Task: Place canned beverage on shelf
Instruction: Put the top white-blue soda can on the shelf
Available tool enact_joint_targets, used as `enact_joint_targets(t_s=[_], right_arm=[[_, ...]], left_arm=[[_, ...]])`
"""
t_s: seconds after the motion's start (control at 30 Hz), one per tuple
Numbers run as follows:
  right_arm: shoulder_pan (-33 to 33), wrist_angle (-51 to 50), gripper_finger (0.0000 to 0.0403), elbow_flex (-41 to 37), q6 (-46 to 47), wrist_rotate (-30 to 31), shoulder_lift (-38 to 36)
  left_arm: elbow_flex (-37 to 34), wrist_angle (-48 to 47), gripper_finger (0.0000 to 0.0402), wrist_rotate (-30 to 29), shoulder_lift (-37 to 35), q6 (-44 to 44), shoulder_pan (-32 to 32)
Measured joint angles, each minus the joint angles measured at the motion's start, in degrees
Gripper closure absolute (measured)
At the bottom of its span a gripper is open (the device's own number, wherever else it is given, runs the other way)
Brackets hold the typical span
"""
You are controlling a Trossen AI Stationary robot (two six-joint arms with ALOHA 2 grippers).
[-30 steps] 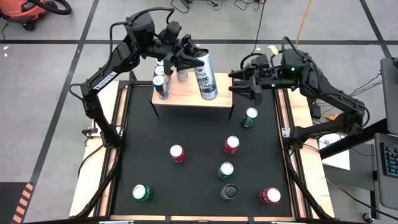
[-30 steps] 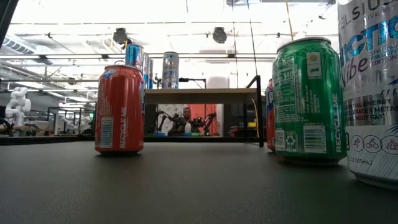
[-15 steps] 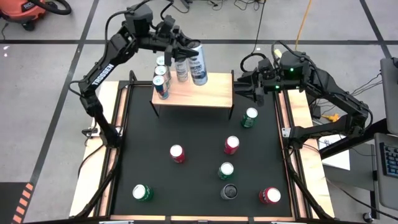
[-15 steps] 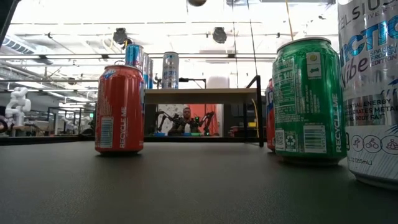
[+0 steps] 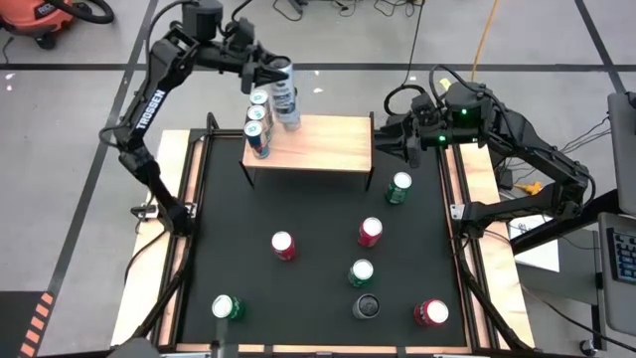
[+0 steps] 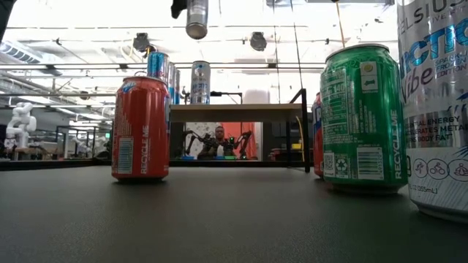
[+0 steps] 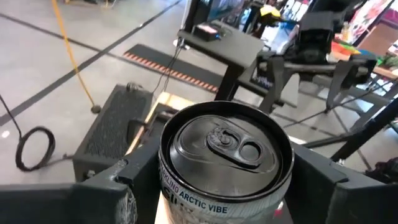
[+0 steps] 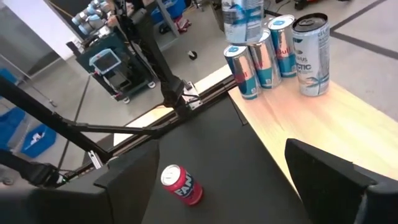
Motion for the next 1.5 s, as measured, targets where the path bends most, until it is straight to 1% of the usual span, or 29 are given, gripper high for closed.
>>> enact_joint_targets(t_s=[0.17,0.33,0.4,0.47,0.6,0.7,0.8,0.87,1.0,1.17,1.33,1.5], right_arm=[[0.0,0.0,0.0076,0.0,2.0,0.0,0.4],[0.7,0.1,0.0076,0.0,2.4,1.4,1.1],[1.1,0.3,0.0076,0.0,3.1,1.5,1.3],[1.7,0.7,0.0076,0.0,3.7,1.5,1.5],[3.2,0.7,0.0076,0.0,5.2,2.8,1.5],[4.6,0.7,0.0076,0.0,6.1,4.4,1.5],[5.5,0.9,0.0076,0.0,6.6,4.4,1.5],[6.1,0.9,0.0076,0.0,7.0,4.4,1.5],[7.1,0.9,0.0076,0.0,8.4,5.9,1.5],[8.3,0.9,0.0076,0.0,9.6,6.5,1.5],[10.0,0.9,0.0076,0.0,10.8,10.0,1.6],[11.8,1.0,0.0076,0.0,12.6,13.0,1.6]], left_arm=[[0.0,-4.2,0.0148,1.0,-1.6,1.5,0.4],[0.0,-13.0,0.0148,1.2,-1.9,5.8,-2.7],[0.0,-14.2,0.0147,1.3,-1.9,7.1,-3.9],[0.0,-13.5,0.0147,1.0,-1.9,8.3,-4.8],[0.0,-11.3,0.0147,-2.3,-1.7,11.2,-5.6],[0.0,-6.8,0.0147,-4.1,-1.2,11.6,-3.8],[0.0,-0.9,0.0147,-3.8,-1.2,8.5,-1.2],[0.0,0.8,0.0147,-3.1,-1.7,7.2,0.1],[0.0,1.1,0.0147,-2.2,-2.8,7.5,0.6],[-0.1,1.1,0.0147,-2.0,-3.7,8.9,1.2],[-0.1,5.4,0.0147,-1.7,-4.3,8.6,2.2],[-0.1,9.3,0.0147,-1.0,-4.3,6.1,2.5]])
